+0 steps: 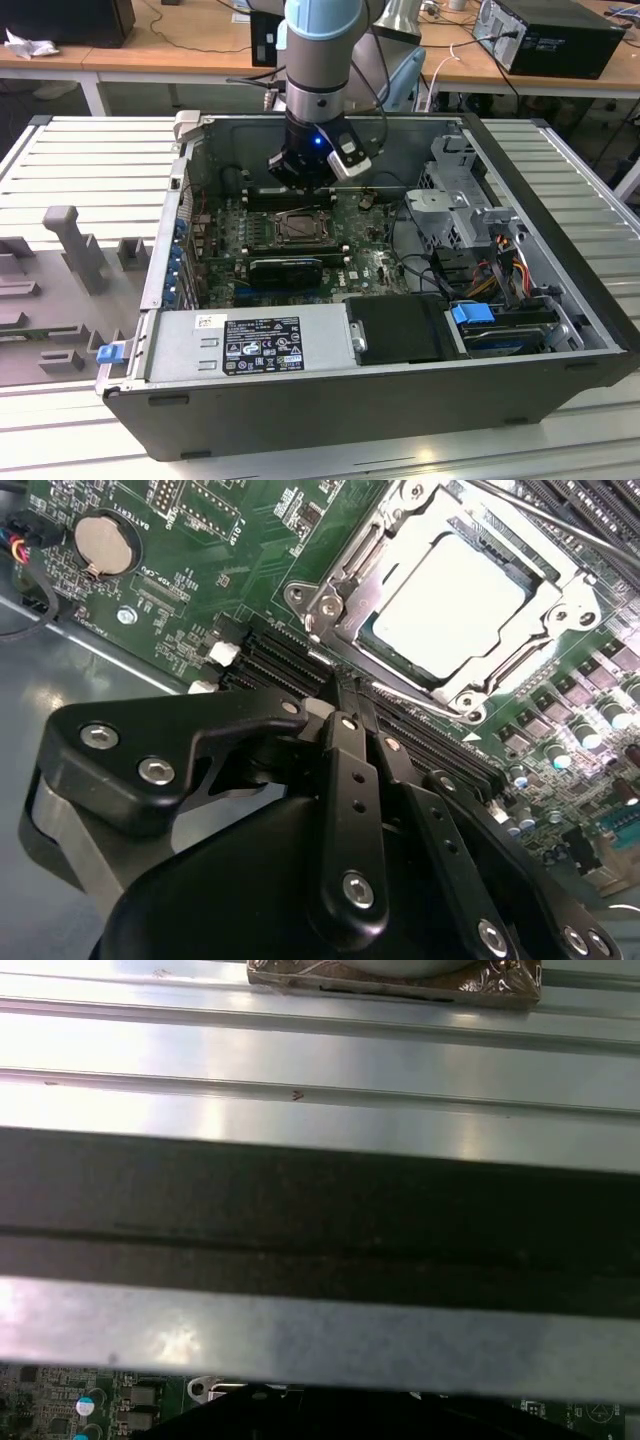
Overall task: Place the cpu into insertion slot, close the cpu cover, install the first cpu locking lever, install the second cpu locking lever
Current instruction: 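Install the first cpu locking lever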
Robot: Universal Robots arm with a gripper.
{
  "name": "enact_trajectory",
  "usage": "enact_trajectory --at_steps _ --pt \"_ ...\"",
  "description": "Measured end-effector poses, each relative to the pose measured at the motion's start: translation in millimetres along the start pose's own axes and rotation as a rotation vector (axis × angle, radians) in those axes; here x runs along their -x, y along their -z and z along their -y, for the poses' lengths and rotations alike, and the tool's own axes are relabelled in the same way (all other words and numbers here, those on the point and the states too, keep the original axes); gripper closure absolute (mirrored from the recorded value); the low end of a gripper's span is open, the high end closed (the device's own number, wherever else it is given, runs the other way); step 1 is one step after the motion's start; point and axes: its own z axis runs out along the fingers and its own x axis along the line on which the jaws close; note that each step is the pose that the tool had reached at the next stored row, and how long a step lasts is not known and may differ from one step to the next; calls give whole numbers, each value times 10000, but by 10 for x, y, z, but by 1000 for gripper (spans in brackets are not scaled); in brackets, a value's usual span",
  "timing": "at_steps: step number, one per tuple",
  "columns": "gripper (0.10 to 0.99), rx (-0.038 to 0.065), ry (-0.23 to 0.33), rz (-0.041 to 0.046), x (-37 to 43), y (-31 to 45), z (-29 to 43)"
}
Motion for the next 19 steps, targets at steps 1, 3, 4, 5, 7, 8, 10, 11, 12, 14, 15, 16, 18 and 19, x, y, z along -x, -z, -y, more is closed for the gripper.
enact_trajectory --at_steps 1,3,4,5,7,8,10,11,12,14,15,16,18,19 --pt "980 -1 -5 -1 0 -1 0" --pt "980 0 -5 1 0 -4 1" --pt "980 1 -5 1 0 -7 1" --pt "980 2 -4 2 1 -10 1" --pt "980 0 -3 0 0 -22 2" --pt "980 1 -3 1 0 -30 3" --pt "980 0 -4 1 0 -48 5" --pt "980 0 -4 0 -1 -55 6" --pt "980 -2 -5 -1 -1 -66 7" --pt "980 -22 -5 -1 1 -72 8" --pt "980 -42 -6 -4 2 -74 8" --pt "980 -64 -6 -4 4 -75 8" --pt "980 -134 -4 -9 8 -82 10" --pt "980 -156 -4 -10 9 -84 10"
